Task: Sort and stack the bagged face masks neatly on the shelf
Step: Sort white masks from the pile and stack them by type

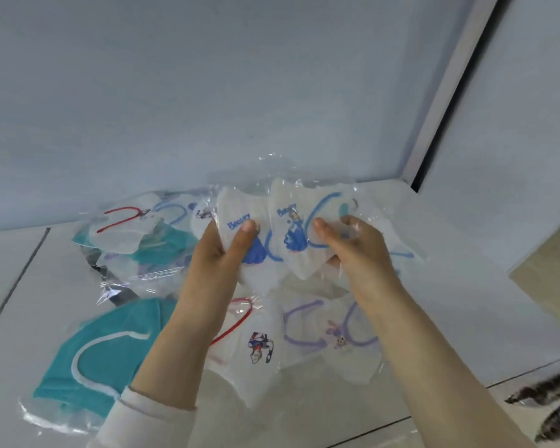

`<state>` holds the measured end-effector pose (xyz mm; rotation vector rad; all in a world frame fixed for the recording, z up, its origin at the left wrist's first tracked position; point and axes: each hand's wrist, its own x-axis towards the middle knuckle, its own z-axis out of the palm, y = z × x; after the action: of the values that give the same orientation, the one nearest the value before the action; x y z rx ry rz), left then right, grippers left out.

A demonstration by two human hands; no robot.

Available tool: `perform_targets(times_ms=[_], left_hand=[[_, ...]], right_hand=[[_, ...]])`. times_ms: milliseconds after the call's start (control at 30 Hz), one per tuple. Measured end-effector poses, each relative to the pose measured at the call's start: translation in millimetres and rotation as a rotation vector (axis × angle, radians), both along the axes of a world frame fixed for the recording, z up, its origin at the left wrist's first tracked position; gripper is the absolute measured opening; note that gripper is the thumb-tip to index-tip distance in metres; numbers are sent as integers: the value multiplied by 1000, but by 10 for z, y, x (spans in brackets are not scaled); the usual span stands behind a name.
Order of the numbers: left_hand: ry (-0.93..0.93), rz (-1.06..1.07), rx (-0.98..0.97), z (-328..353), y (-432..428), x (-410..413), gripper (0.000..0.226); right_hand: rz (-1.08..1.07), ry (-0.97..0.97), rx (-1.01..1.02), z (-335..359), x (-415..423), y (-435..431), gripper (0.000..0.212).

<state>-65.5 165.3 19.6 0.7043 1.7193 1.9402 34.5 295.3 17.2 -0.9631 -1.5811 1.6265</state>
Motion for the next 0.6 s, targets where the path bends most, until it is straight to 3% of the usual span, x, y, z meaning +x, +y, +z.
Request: perform_targets(times_ms=[67,133,200,267,300,367,433,467,600], left_hand=[[72,-27,-6,21,59,67,35],[117,-38,-16,5,154,113,17],[140,6,-39,-25,254,112,7],[148,59,-44,-47,304,102,14],[147,89,-43,-50,311,99,15],[135,154,-39,-57,315,81,9],[103,226,-24,-71,330,81,5],[89,259,-17,-93,345,90,6],[51,335,14,-157,402,202,4]], right_hand=[[-88,-50,104,-62,-14,-67,27],[-135,-45,143,-111,-2,-100,34],[-113,0,111,-103,78,-3,32],[-90,35,116,-103,255,230,23],[-125,-34,200,-124,376,397,23],[-238,-438,459,-257,606,785,48],[-225,-825,543,-429,734,1046,75],[-175,-927,540,-497,755,1112,77],[-82,-900,569,-597,753,1231,58]])
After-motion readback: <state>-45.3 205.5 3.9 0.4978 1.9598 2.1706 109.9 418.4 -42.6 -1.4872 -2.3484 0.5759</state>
